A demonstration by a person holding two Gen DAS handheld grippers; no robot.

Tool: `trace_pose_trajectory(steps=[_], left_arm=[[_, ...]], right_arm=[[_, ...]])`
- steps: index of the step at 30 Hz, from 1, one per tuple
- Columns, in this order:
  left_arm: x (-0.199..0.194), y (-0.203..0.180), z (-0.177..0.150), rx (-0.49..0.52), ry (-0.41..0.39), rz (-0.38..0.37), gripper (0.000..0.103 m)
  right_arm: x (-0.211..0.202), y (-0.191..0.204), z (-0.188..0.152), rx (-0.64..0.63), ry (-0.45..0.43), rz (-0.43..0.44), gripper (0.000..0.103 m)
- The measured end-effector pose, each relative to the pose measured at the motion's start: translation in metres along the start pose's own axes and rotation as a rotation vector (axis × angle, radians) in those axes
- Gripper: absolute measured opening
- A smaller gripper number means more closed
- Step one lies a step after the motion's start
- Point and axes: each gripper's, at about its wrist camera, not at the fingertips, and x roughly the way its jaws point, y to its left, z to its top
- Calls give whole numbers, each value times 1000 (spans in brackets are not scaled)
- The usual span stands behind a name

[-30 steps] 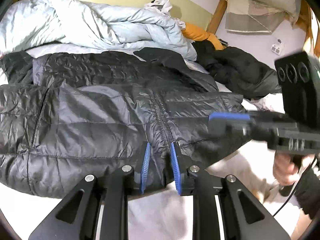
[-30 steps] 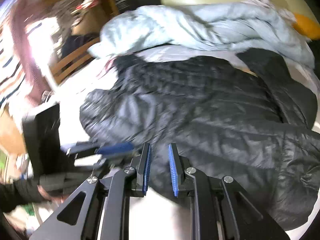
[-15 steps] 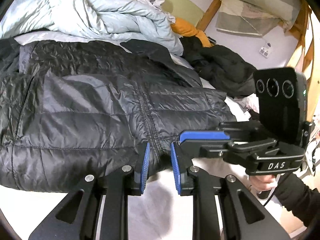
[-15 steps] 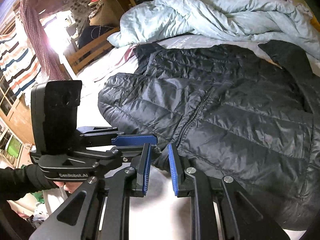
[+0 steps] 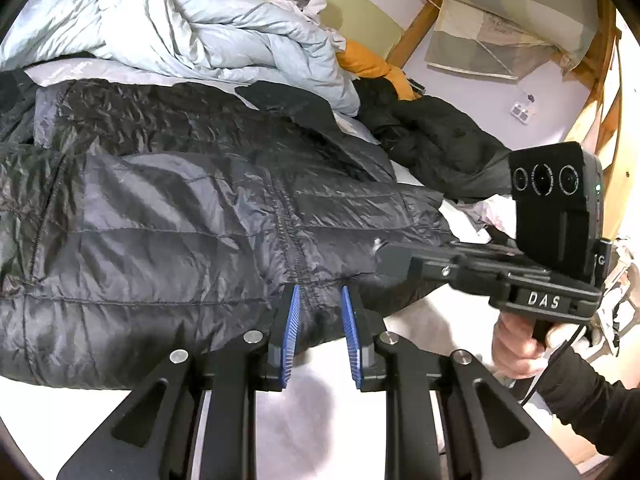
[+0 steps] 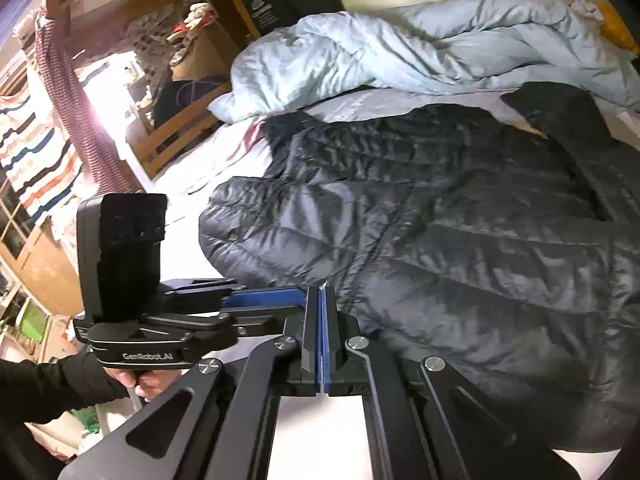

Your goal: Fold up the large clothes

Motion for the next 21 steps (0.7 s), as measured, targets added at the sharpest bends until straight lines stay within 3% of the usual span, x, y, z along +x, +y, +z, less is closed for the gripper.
trace_pose_trajectory(steps=[5,10,12,16,19,21], left_arm=[[-8,4,6,11,-31,86,20],[-28,9,20,89,-109,305,22],[-36,16,26,85,-140,355,26],[-51,30,33,63,-180,436,29],[-55,39,35,41,-180,443,29],[-53,42,35,26,-170,439,29]], right_arm=[[-14,-14,5,8,-22,-111,0],[-25,-37,8,21,4,-334,0],[-29,-51,8,37,29,-406,0],[-36,-79,5,107,81,-465,1],[-41,-91,-1,131,124,-493,12],[-46,-96,-8,129,141,-513,40]])
